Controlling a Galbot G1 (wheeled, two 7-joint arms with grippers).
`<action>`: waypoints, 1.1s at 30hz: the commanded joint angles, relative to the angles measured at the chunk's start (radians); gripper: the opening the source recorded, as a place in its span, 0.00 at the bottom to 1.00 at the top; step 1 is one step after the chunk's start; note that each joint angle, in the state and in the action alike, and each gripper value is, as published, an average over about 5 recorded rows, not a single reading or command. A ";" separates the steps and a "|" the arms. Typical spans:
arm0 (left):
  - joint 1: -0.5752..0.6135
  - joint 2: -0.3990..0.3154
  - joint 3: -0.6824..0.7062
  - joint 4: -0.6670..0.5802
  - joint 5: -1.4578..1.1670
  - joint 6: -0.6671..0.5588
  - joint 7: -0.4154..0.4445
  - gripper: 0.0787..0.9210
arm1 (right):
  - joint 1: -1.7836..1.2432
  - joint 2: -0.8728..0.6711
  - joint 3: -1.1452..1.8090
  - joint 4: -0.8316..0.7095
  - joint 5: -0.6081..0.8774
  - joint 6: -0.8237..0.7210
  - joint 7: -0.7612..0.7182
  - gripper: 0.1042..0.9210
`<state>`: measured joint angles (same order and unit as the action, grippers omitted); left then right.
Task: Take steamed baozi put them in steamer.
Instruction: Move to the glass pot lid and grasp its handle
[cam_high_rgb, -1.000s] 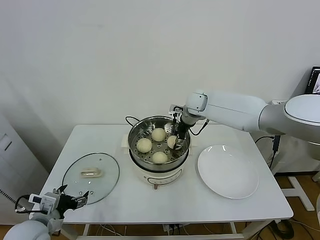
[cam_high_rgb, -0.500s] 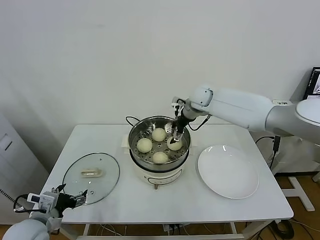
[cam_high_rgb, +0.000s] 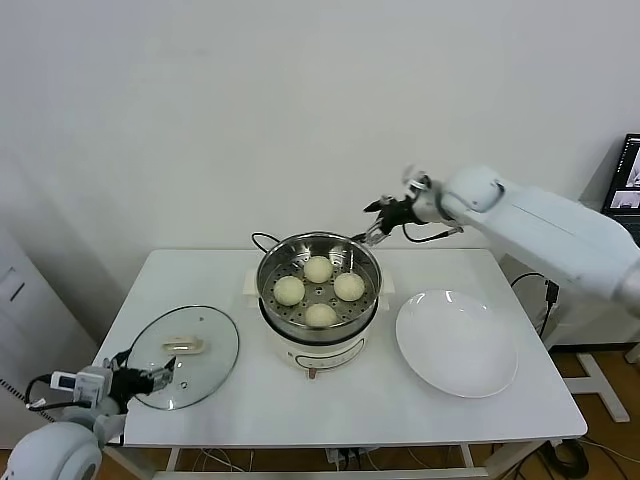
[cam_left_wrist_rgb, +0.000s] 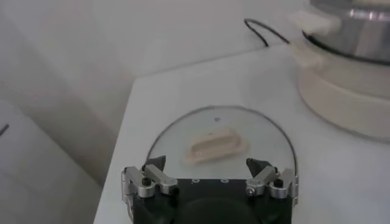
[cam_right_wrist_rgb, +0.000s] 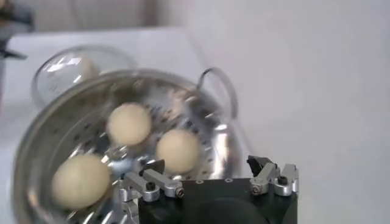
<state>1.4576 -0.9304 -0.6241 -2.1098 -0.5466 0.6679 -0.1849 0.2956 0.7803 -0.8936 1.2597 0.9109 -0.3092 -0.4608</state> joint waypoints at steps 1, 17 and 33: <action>-0.092 0.000 0.001 -0.002 -0.114 -0.061 -0.048 0.88 | -0.709 -0.158 0.848 0.255 -0.167 0.197 0.425 0.88; -0.036 0.113 0.057 0.130 0.601 -0.358 0.196 0.88 | -1.370 0.279 1.542 0.333 -0.506 0.317 0.391 0.88; -0.013 -0.004 0.082 0.392 1.546 -0.809 0.139 0.88 | -1.451 0.427 1.626 0.310 -0.649 0.298 0.332 0.88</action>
<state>1.4383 -0.8710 -0.5554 -1.8730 0.3018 0.1571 -0.0176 -1.0272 1.1045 0.6077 1.5590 0.3706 -0.0211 -0.1242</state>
